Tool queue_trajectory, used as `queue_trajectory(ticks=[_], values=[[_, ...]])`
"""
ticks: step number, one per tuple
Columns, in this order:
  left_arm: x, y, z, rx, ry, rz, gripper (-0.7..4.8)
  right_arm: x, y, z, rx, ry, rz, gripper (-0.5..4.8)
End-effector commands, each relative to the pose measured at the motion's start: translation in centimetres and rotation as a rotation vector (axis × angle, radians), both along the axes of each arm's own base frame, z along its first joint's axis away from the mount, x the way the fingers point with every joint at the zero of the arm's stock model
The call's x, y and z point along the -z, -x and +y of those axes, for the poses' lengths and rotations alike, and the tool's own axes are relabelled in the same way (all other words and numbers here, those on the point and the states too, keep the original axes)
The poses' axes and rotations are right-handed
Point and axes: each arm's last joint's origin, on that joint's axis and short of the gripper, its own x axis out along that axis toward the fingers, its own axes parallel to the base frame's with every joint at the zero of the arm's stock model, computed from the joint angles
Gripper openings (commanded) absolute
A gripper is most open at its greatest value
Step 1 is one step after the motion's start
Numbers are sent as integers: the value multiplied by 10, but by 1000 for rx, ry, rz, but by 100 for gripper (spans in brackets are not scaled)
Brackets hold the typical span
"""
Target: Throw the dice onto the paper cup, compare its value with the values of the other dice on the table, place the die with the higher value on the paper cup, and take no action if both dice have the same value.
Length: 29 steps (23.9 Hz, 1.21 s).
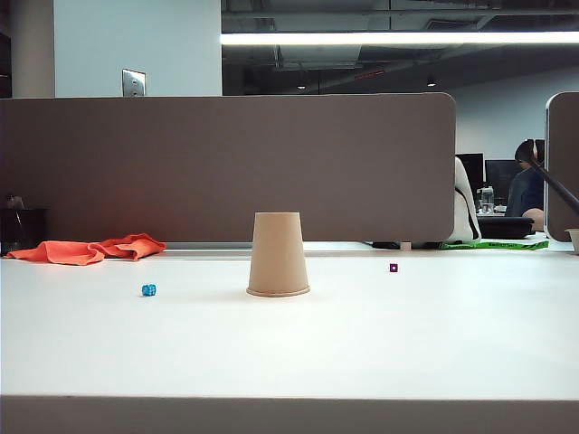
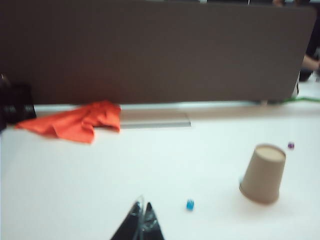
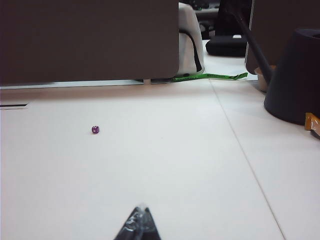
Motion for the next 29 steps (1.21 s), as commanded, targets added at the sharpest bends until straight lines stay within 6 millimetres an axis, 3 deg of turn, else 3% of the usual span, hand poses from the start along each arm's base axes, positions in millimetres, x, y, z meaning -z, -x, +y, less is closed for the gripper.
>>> queue_trajectory(ticks=[1, 4, 11, 17, 26, 29], values=[[3, -1, -1, 20, 1, 12, -6, 7, -3, 0, 6, -4, -41, -1], [5, -2, -1, 23, 0, 14, -6, 15, -4, 0, 7, 0, -1, -1], [21, -13, -2, 22, 0, -18, -6, 12, -4, -3, 40, 0, -26, -1], [61, -31, -5, 37, 2, -114, -6, 10, -4, -5, 81, 4, -47, -1], [66, -33, -5, 31, -58, -148, -6, 5, -4, -4, 71, 5, -97, -1], [67, -33, -5, 23, -93, -146, -6, 6, -4, -2, -22, 41, -93, -1]])
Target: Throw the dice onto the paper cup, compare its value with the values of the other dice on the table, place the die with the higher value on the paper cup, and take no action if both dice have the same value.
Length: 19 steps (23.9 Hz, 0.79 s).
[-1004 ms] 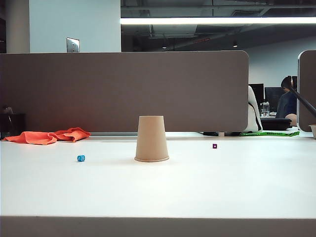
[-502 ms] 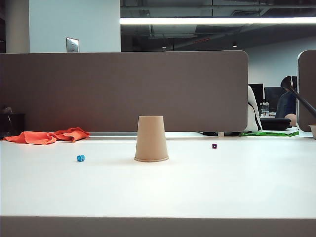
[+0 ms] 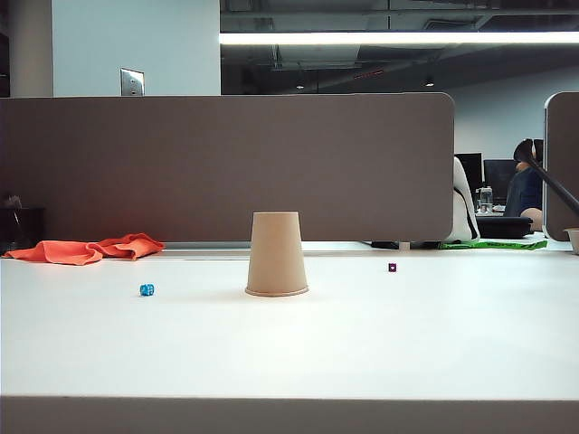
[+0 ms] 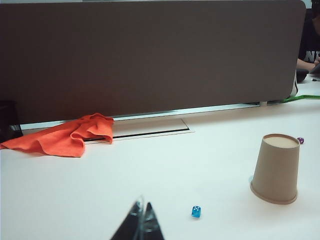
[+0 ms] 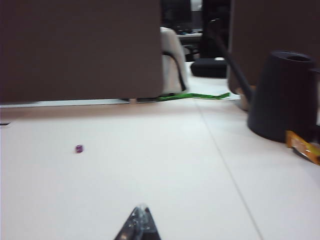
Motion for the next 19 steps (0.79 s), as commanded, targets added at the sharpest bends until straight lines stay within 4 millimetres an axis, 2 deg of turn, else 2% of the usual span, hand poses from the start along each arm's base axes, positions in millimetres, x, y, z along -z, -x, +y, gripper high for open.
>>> queue_trajectory(ticks=[1, 8, 10, 19], values=[[-1, 0, 1, -10, -27, -11, -6, -1, 0, 2, -78, 27, -11, -1], [2, -1, 11, -90, 29, 30, -6, 2, 0, 2, -83, 40, 13, -1], [2, -1, 13, -23, 13, 31, -6, 2, 0, 2, -83, 40, 12, -1], [5, -1, 14, -28, 16, 72, -6, 2, 0, 3, -83, 40, 17, -1]])
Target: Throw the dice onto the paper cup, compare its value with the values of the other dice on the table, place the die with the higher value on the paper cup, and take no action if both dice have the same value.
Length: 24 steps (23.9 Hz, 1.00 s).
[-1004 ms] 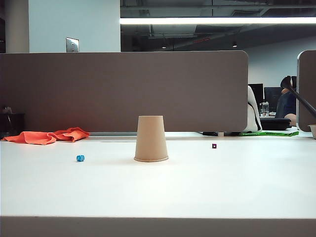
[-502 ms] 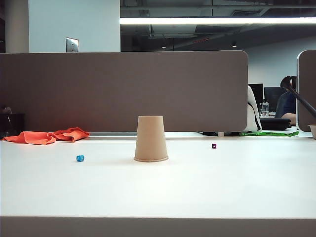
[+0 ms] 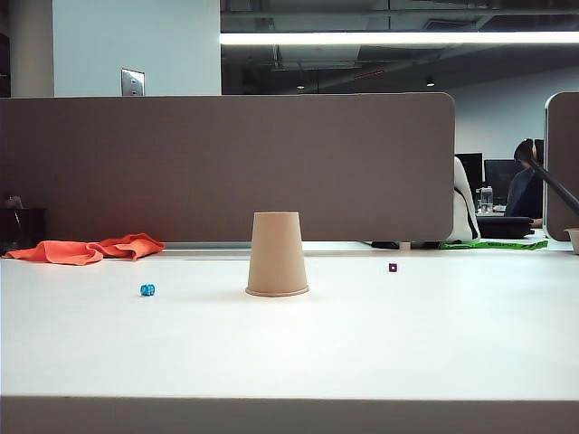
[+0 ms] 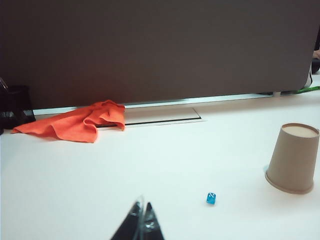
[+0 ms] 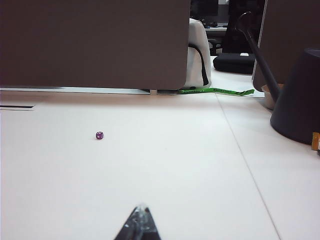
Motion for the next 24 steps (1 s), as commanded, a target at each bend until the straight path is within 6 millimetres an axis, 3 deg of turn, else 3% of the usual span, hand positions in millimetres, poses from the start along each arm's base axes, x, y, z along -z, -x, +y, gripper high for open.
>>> queue_trajectory(ticks=[1, 4, 24], values=[[2, 0, 0, -2, 11, 29, -6, -1, 0, 0, -3, 2, -10, -1], [2, 0, 3, -87, 105, 47, -6, -1, 0, 0, -3, 2, -10, -1], [-2, 0, -5, -69, 75, -4, -6, 0, 0, 0, 1, 2, -3, -1]])
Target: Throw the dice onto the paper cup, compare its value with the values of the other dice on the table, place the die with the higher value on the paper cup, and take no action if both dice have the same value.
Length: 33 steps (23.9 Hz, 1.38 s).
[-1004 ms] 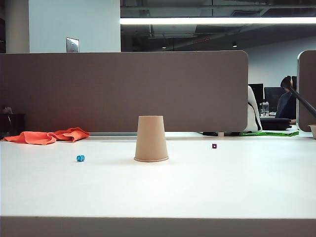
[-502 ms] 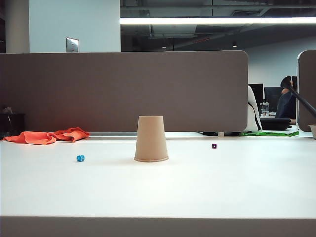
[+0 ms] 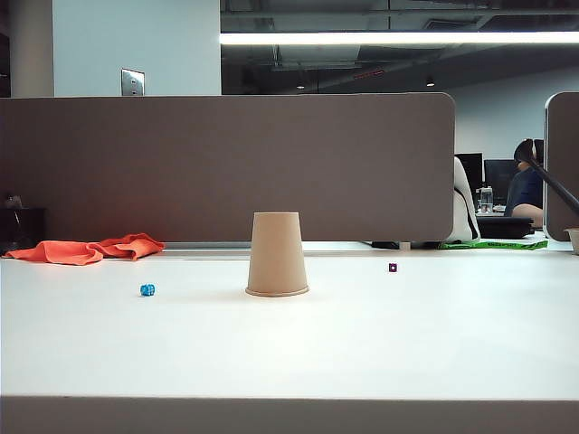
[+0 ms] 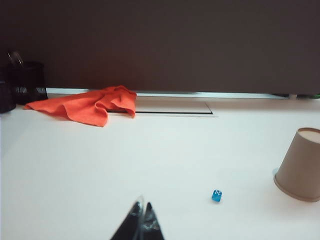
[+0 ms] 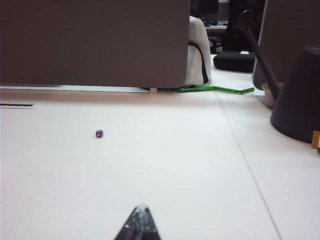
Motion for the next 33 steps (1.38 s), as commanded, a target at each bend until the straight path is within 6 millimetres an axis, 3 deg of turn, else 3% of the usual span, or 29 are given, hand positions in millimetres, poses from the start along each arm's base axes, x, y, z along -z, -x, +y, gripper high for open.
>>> queue_trajectory(ticks=[1, 33], values=[[-5, 1, 0, -3, -7, -39, -6, -1, 0, 0, 1, 2, -9, -1], [0, 0, 0, -4, -8, 9, -5, 0, 0, 1, -26, 4, 1, -1]])
